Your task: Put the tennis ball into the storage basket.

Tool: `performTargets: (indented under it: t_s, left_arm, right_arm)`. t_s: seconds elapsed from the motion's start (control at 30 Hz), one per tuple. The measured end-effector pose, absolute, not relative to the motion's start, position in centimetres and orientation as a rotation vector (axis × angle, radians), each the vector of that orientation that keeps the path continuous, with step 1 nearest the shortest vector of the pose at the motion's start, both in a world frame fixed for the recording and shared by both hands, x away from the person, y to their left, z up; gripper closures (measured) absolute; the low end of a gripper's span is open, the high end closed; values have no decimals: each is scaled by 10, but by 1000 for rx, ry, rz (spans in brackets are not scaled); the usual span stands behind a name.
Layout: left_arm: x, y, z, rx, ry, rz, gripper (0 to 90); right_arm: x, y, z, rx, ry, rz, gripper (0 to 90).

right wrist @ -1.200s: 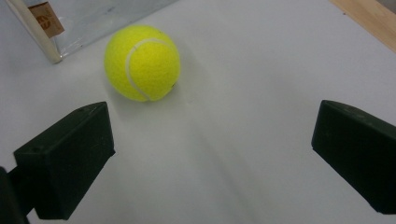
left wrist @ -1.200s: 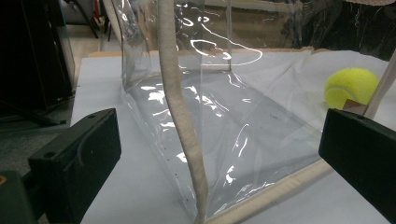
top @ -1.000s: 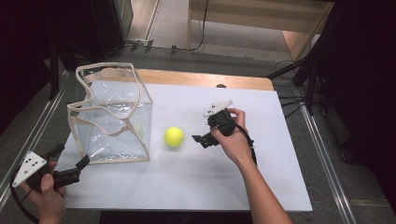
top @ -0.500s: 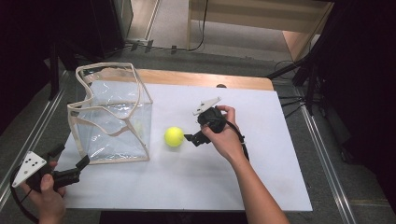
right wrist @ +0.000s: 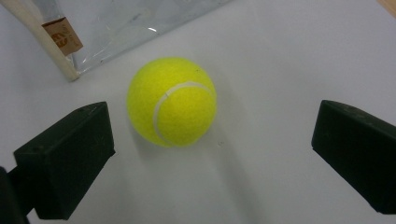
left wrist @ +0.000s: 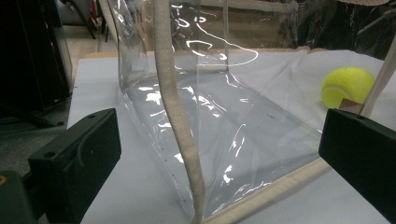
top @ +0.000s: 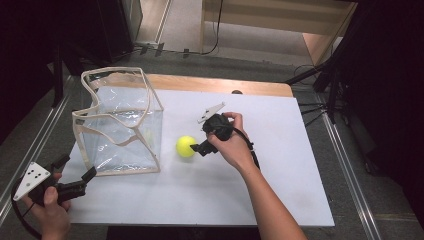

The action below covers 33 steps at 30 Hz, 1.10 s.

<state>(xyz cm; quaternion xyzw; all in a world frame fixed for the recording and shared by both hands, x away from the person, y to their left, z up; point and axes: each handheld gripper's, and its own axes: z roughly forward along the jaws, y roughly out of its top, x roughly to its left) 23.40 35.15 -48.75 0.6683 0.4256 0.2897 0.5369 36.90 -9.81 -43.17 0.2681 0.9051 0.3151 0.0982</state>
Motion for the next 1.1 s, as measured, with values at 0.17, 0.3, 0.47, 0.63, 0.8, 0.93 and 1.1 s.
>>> performTargets:
  t_s: [0.17, 0.3, 0.47, 0.63, 0.8, 0.93, 1.1]
  left_arm:
    - [234, 351, -487, 1593, 1009, 687, 0]
    - [234, 351, -487, 1592, 1004, 682, 0]
    - [234, 351, -487, 1594, 1005, 679, 0]
    - [234, 351, -487, 1590, 1007, 679, 0]
    - [234, 351, -487, 1592, 1003, 677, 0]
    - [234, 351, -487, 1591, 1005, 678, 0]
    - [234, 351, -487, 1589, 1006, 677, 0]
  right_arm:
    - [371, -91, -433, 788, 2704, 915, 0]
    - [374, -86, -435, 769, 2716, 914, 0]
    - [377, -78, -437, 776, 2735, 889, 0]
    - [380, -72, -440, 770, 2759, 865, 0]
    - [382, -67, -443, 765, 2768, 842, 0]
    - [384, -63, -446, 765, 2788, 820, 0]
    - [386, -58, -449, 766, 2811, 797, 0]
